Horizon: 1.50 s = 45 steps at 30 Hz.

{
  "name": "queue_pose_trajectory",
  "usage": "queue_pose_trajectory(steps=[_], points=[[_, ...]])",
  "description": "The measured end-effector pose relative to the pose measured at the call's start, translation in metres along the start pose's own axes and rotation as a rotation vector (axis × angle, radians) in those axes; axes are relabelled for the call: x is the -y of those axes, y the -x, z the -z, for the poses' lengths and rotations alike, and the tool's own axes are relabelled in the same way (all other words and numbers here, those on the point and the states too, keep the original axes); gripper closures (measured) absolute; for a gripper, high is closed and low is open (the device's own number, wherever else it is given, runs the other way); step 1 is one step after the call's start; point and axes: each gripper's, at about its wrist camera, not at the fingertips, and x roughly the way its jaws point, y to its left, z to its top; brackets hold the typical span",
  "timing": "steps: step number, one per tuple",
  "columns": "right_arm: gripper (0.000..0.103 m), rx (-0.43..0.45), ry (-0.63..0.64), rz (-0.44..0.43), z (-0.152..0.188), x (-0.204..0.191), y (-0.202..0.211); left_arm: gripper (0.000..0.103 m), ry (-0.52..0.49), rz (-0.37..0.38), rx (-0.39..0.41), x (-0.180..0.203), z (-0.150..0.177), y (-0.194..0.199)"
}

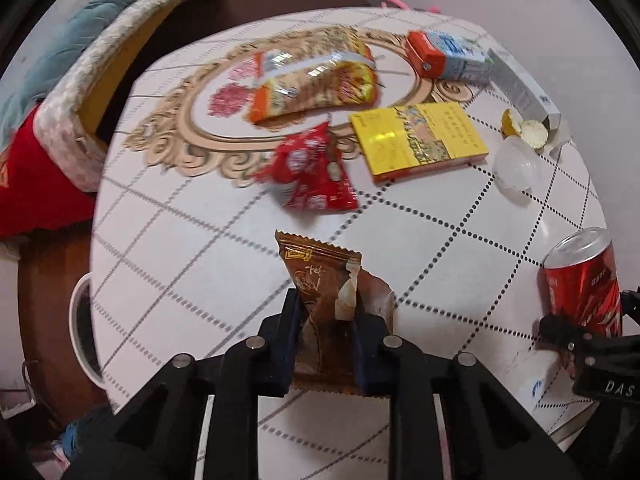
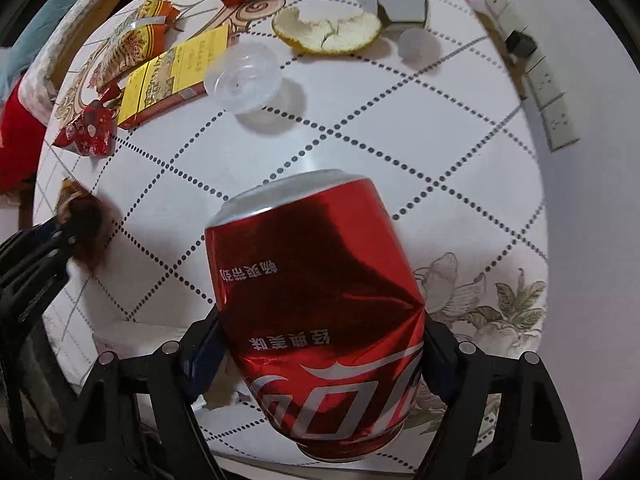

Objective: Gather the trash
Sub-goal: 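Carry the can and brown wrapper over the white trash bin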

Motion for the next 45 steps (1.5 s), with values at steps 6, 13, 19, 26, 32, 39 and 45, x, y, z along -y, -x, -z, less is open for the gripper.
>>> queue_pose_trajectory(steps=[6,13,19,26,32,39,45], points=[[0.02,0.1,-0.029,-0.002,0.026,-0.008,0.036,0.084,0.055,0.001,0.098,-0.032,0.025,0.053],[0.02,0.257,-0.03,-0.059,0.049,-0.048,0.105,0.084,0.105,0.012,0.24,-0.093,0.038,0.117],[0.02,0.359,0.021,-0.167,0.063,-0.089,0.163,0.084,0.152,-0.024,0.344,-0.149,0.051,0.167],[0.02,0.381,0.135,-0.296,0.058,-0.188,0.185,0.084,0.267,-0.094,0.388,-0.242,0.072,0.192],[0.02,0.316,0.258,-0.371,0.044,-0.302,0.167,0.084,0.407,-0.11,0.331,-0.332,0.093,0.165],[0.02,0.16,0.345,-0.38,0.02,-0.428,0.078,0.084,0.631,-0.051,0.129,-0.445,0.123,0.063],[0.02,-0.034,0.367,-0.353,-0.002,-0.516,-0.027,0.08,0.745,0.033,-0.017,-0.493,0.135,-0.016]])
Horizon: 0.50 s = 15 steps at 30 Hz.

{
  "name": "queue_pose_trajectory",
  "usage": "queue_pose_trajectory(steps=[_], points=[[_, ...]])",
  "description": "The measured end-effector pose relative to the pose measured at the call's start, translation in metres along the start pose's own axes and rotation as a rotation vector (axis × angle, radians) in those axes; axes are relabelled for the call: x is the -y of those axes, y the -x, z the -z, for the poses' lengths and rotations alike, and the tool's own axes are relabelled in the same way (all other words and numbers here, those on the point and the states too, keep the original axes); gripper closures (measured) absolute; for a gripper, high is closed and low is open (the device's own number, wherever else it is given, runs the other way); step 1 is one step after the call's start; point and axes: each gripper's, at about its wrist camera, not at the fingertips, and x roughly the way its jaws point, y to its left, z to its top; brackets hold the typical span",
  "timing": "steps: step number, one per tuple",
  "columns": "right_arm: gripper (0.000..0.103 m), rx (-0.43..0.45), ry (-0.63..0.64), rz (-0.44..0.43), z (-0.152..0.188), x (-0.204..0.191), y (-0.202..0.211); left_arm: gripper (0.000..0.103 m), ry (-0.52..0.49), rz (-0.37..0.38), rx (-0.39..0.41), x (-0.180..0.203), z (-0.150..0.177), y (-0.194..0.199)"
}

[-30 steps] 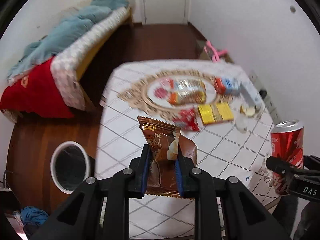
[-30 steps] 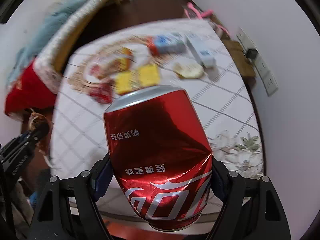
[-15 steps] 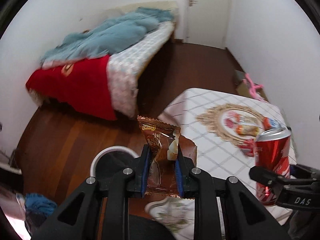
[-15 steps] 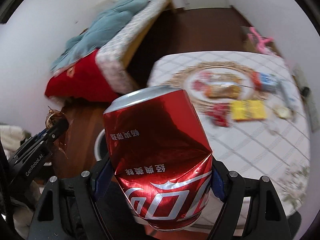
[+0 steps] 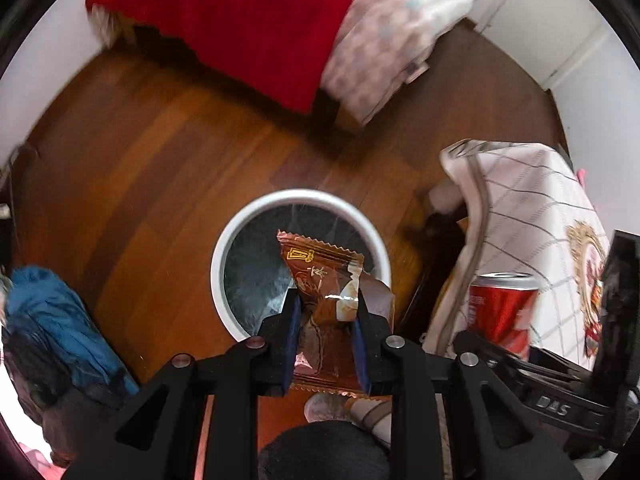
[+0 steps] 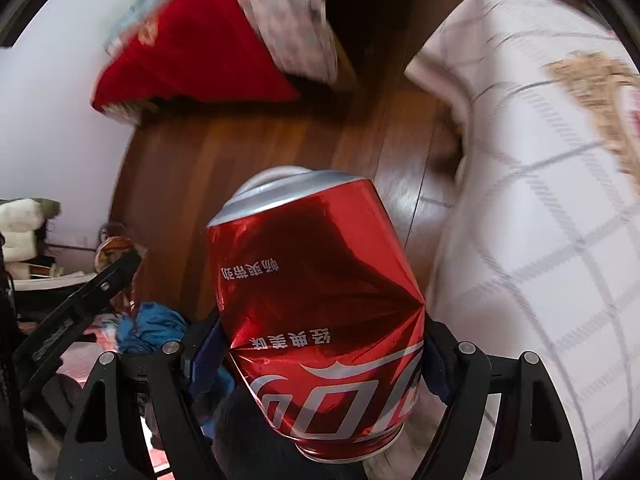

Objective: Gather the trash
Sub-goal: 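Carry the can and brown wrapper over the white trash bin, then open both tools to drop the can and wrapper into the bin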

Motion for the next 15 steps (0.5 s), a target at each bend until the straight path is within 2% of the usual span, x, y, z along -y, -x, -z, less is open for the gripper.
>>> queue_pose_trajectory(steps=[5,8,10,11,12,14,15], points=[[0.02,-0.089,0.004,0.018,-0.026,-0.015,-0.062,0.08,0.059,-0.004,-0.059,-0.017,-0.015,-0.037],[0.02,-0.108,0.018,0.037,-0.045,-0.026,-0.088,0.072,0.094,-0.017,-0.087,-0.032,-0.021,-0.046],[0.02,-0.133,0.028,0.041,-0.054,-0.026,-0.102,0.047,0.108,-0.033,-0.116,-0.039,-0.023,-0.051],[0.02,-0.153,0.031,0.044,-0.06,-0.028,-0.109,0.024,0.107,-0.045,-0.125,-0.044,-0.024,-0.053],[0.02,-0.175,0.038,0.047,-0.064,-0.03,-0.115,0.012,0.107,-0.06,-0.13,-0.047,-0.025,-0.055],[0.017,-0.217,0.063,0.061,-0.07,-0.033,-0.13,0.011,0.103,-0.088,-0.151,-0.058,-0.022,-0.052],[0.012,-0.239,0.075,0.084,-0.073,-0.036,-0.139,0.011,0.101,-0.105,-0.168,-0.061,-0.021,-0.055]])
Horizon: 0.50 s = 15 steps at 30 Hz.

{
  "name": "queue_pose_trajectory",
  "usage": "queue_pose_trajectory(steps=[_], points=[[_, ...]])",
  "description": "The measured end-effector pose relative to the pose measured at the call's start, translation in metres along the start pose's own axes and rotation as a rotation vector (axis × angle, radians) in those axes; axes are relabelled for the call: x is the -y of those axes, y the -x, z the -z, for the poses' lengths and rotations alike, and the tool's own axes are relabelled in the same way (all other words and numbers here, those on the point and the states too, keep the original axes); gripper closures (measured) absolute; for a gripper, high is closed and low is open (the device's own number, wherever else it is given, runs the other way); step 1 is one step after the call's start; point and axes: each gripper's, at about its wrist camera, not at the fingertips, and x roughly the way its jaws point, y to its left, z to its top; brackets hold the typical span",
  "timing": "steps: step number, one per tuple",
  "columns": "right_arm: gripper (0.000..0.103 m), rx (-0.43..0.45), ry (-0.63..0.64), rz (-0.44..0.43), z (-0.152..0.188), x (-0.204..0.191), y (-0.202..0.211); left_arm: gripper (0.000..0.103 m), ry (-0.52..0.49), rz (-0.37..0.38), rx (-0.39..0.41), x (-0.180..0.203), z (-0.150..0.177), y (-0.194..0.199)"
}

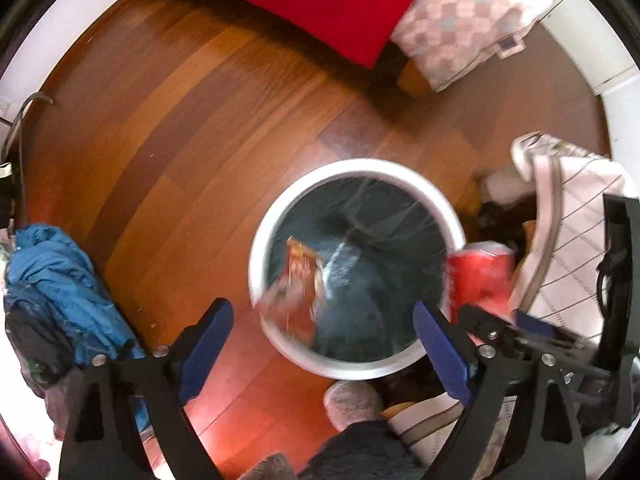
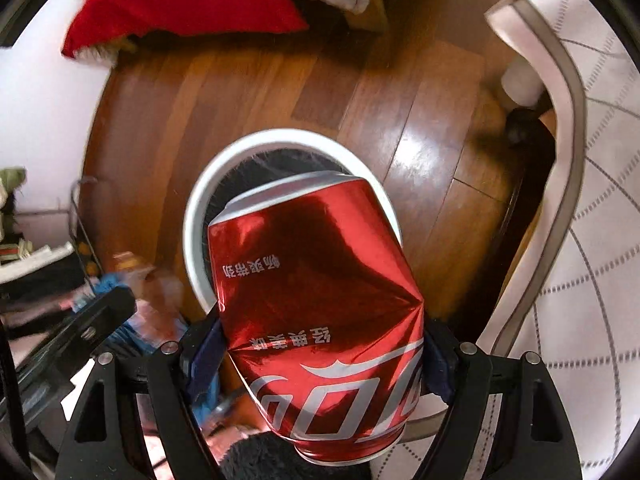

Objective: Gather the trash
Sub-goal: 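Open both tools to drop the can and wrapper into the bin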

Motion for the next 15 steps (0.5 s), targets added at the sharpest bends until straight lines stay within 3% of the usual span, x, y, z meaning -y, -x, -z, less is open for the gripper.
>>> queue_pose_trajectory(steps=[1,7,15], points=[[0.0,-0.015,0.003,0.011,0.0,0.002,-0.003,0.01,-0.004,-0.024,-0.013,-0.003,0.002,-0.003],[0.0,-0.092,0.027,0.075,0.001,-0.002,-0.016,0.008,-0.025,-0.104,-0.015,-0.019,0.014,-0.001],[0.0,-0.138,0.074,0.145,0.03,-0.001,-0.01,0.008,-0.04,-0.114,0.006,-0.022,0.036,0.015]])
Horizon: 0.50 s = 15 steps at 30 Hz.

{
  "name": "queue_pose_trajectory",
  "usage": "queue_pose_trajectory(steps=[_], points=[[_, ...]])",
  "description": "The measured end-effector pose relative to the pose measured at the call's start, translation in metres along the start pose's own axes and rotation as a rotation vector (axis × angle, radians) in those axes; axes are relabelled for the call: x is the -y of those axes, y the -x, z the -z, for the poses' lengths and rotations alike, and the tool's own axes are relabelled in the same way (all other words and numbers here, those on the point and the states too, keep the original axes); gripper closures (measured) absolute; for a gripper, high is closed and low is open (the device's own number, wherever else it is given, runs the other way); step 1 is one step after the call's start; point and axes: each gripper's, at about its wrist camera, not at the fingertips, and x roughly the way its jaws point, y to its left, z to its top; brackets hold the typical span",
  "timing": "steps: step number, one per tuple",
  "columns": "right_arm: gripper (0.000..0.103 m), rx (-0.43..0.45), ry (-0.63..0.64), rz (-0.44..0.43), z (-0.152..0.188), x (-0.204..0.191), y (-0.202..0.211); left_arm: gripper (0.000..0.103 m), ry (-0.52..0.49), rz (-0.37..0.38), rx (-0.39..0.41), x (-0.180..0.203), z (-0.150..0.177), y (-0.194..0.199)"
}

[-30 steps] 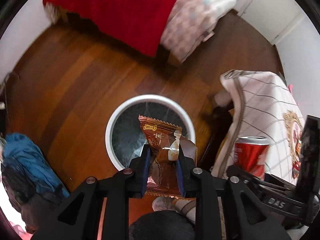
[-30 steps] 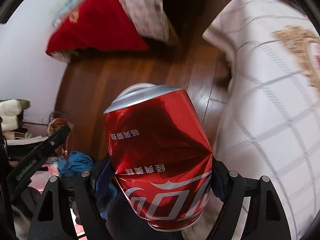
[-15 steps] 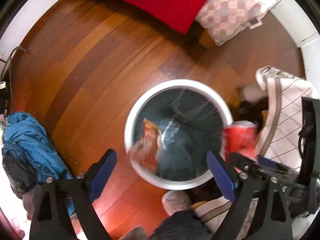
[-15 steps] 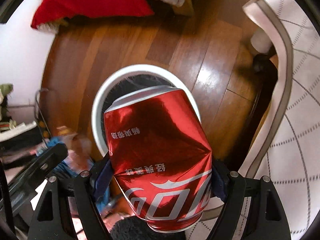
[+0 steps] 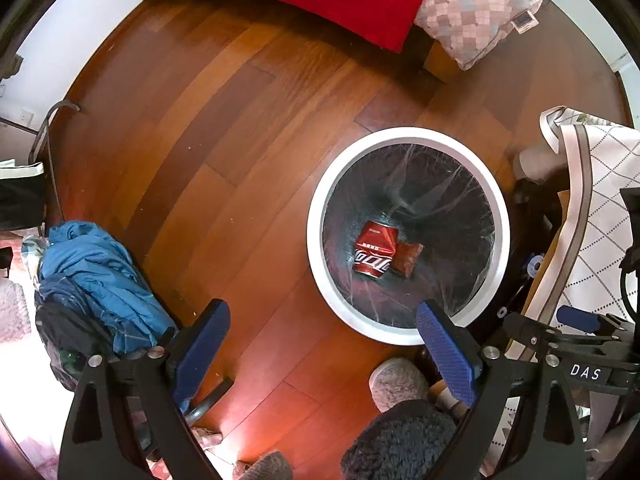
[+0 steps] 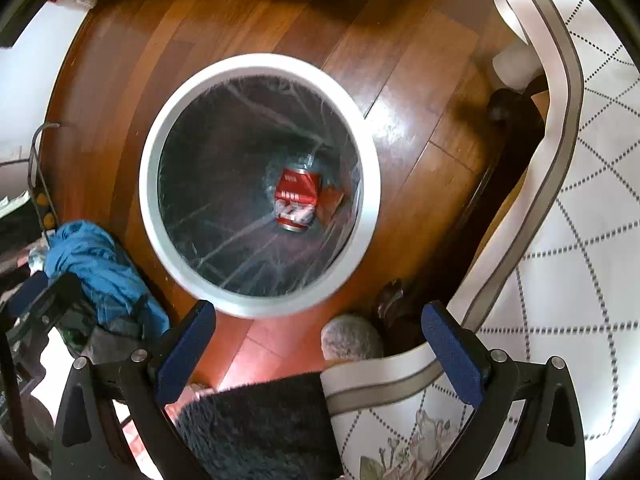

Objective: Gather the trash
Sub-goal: 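Open both tools to drop the can and wrapper into the bin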

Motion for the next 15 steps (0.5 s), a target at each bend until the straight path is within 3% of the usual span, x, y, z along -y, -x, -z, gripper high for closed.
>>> queue_pose_trajectory(steps=[7,15], points=[[0.0,0.047,0.001,-0.023,0.029,0.002,0.021,0.008,-0.018,0.001,0.066,0.004,0.019,0.03],[0.0,0.167,0.015,-0.054,0.061,-0.002,0.068,0.008,-0.037,0.01,0.164,0.009,0.046,0.078]])
